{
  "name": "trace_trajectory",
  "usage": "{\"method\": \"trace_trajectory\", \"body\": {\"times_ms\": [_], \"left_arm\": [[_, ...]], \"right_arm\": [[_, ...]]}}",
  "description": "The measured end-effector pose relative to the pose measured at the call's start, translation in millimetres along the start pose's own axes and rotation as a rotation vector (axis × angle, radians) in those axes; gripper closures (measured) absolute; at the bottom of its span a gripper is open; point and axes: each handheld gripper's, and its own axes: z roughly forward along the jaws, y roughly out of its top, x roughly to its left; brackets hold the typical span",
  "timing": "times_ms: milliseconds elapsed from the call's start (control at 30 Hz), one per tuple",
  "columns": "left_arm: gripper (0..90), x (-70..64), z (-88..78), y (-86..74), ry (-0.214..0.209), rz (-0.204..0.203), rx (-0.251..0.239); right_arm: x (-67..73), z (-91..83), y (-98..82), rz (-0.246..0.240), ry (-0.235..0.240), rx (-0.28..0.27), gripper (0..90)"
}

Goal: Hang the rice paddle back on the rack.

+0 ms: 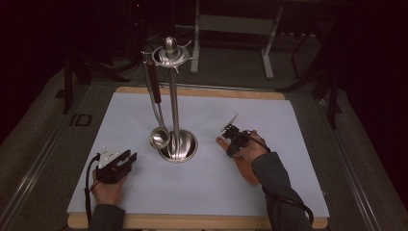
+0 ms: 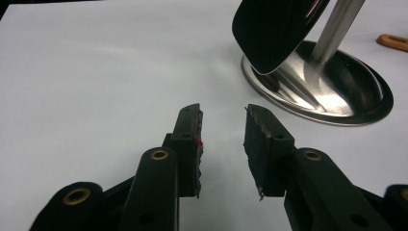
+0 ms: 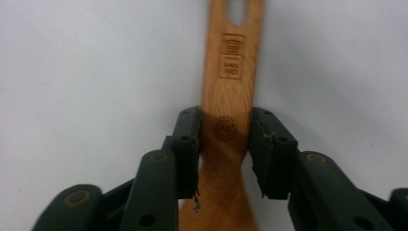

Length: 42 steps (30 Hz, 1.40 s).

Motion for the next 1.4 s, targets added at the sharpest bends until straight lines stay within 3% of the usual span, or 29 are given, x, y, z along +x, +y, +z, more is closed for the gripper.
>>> {"method": "trace_trajectory", "body": {"times_ms": [133, 267, 467, 633, 900, 1400], "left_arm": [[67.3, 0.2, -0.1, 0.0, -0.001, -0.002, 0.000], [67.3, 0.1, 0.1, 0.0, 0.001, -0.001, 0.001], [67.3, -0.2, -0.1, 0.0, 0.003, 0.002, 0.002], [67.3, -0.2, -0.1, 0.0, 0.003, 0.003, 0.001], [67.3, -0.4, -0.1, 0.0, 0.004, 0.002, -0.001], [67.3, -0.4, -0.1, 0.0, 0.004, 0.003, 0.000]], "right_arm": [[3.2, -1.0, -0.9, 0.003, -0.012, -0.009, 66.3], [4.8, -8.5, -3.1, 0.009, 0.036, -0.077, 66.3], [14.2, -36.5, -5.0, -0.028, 0.102, -0.294, 66.4], [27.6, -58.5, -6.6, -0.123, 0.147, -0.492, 66.5], [46.6, -89.7, -3.5, -0.195, 0.153, -0.697, 66.4], [67.6, -144.1, -2.9, -0.169, 0.214, -1.011, 66.4]]}}
